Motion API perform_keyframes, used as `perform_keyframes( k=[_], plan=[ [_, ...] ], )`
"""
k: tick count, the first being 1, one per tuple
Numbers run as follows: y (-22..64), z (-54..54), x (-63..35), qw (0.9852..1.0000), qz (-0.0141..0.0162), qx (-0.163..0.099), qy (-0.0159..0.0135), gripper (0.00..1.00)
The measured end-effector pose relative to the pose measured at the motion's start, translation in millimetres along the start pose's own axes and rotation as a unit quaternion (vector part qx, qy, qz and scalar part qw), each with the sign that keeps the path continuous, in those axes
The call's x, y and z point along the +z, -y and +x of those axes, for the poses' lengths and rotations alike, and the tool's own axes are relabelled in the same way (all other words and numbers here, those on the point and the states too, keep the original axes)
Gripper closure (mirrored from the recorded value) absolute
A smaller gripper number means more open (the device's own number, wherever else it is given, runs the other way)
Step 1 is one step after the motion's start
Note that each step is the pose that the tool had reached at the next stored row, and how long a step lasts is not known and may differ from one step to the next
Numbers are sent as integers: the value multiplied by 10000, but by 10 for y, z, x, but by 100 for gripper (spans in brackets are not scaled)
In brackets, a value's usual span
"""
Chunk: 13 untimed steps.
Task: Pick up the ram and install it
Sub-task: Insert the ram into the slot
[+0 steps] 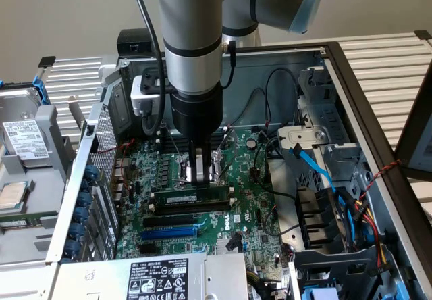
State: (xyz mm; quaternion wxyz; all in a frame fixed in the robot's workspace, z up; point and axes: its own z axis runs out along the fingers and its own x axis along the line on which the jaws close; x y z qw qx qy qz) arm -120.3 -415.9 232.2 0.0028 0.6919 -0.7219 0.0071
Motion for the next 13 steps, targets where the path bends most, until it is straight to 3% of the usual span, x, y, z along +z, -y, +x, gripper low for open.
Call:
perform_keyframes(
  k=[13],
  plan=[
    [5, 1, 9, 10000, -3, 31, 0, 88]
  ],
)
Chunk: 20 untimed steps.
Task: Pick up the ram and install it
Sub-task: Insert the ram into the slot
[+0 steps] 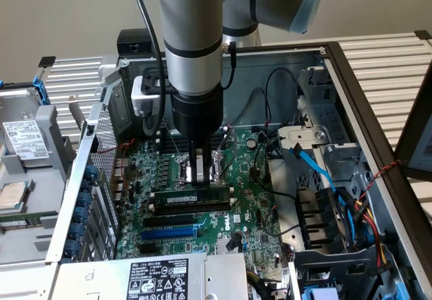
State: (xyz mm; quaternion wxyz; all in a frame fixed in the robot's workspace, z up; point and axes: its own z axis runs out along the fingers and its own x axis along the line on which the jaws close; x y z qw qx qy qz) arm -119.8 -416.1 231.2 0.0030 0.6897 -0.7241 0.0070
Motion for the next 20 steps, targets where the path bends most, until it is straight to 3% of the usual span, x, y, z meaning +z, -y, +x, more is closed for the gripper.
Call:
perform_keyframes(
  k=[5, 20],
  plan=[
    [0, 0, 5, 10000, -19, 0, -2, 88],
    [0, 0, 24, 10000, -29, -1, -1, 88]
  ],
)
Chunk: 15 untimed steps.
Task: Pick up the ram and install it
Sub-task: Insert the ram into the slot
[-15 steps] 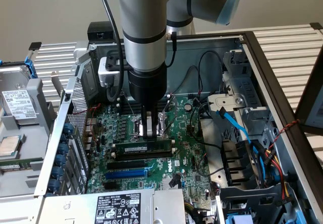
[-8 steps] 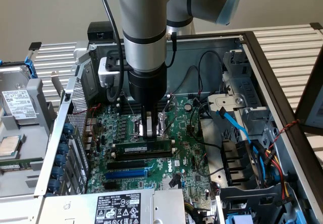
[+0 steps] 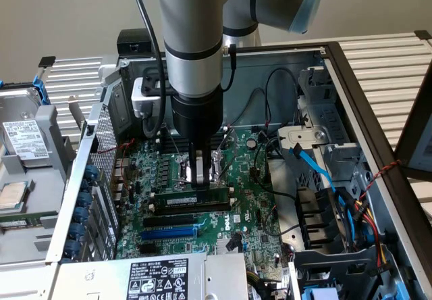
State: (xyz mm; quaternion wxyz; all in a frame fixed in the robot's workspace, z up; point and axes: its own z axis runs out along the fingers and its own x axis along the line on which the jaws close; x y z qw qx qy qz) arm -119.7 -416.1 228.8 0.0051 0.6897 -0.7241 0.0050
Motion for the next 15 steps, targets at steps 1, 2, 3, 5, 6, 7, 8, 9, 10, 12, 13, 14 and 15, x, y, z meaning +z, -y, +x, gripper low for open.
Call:
perform_keyframes(
  k=[1, 2, 3, 5, 6, 7, 8, 9, 10, 12, 13, 14, 15],
  plan=[
    [0, 0, 0, 10000, -16, -1, 0, 88],
    [0, 0, -2, 10000, -40, -1, 0, 88],
    [2, 1, -7, 10000, -69, -2, -2, 88],
    [2, 2, -10, 9999, -102, -3, -5, 88],
    [1, 2, -10, 9999, -106, -2, -6, 88],
    [1, 2, -11, 9999, -107, -1, -6, 88],
    [1, 2, -11, 9999, -107, -1, -6, 88],
    [0, 2, -11, 9999, -107, -1, -6, 88],
    [1, 2, -11, 9999, -107, -1, -6, 88],
    [2, 3, -11, 9999, -107, -1, -5, 88],
    [5, 3, -11, 9999, -108, -1, -5, 88],
    [6, 3, -11, 9999, -101, 0, -5, 88],
    [6, 3, -11, 10000, -87, 2, -4, 88]
  ],
)
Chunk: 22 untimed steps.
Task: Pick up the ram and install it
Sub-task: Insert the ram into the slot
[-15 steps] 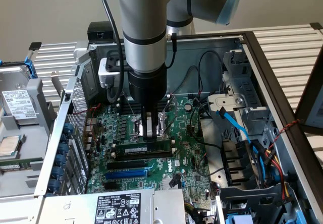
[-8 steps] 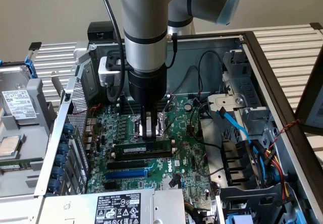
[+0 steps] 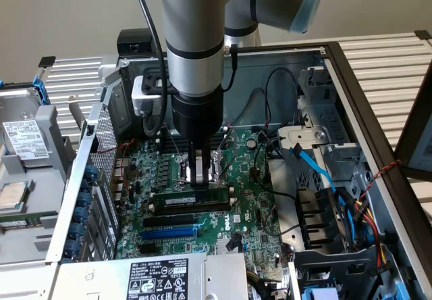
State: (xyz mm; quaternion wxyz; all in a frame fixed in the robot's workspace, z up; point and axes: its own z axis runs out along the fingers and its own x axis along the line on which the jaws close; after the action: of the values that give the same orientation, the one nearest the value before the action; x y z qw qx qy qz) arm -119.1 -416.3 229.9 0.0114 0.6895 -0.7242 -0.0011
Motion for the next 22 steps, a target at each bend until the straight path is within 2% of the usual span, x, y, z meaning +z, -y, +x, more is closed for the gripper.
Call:
perform_keyframes(
  k=[4, 6, 7, 8, 10, 12, 14, 18, 21, 22],
  plan=[
    [3, 0, 3, 9999, 112, -1, 6, 88],
    [3, 0, 4, 9999, 126, 0, 5, 88],
    [5, 1, 5, 9999, 116, -2, 6, 88],
    [8, 4, 4, 10000, 54, -2, 12, 88],
    [15, 6, 1, 10000, -7, -7, 29, 88],
    [15, 9, -4, 10000, -41, -4, 51, 88],
    [19, 14, -13, 10000, -50, -3, 65, 88],
    [25, 27, -29, 10000, -50, -3, 65, 88],
    [30, 27, -30, 10000, -18, -4, 66, 88],
    [39, 26, -31, 10000, -17, -4, 66, 88]
  ],
)
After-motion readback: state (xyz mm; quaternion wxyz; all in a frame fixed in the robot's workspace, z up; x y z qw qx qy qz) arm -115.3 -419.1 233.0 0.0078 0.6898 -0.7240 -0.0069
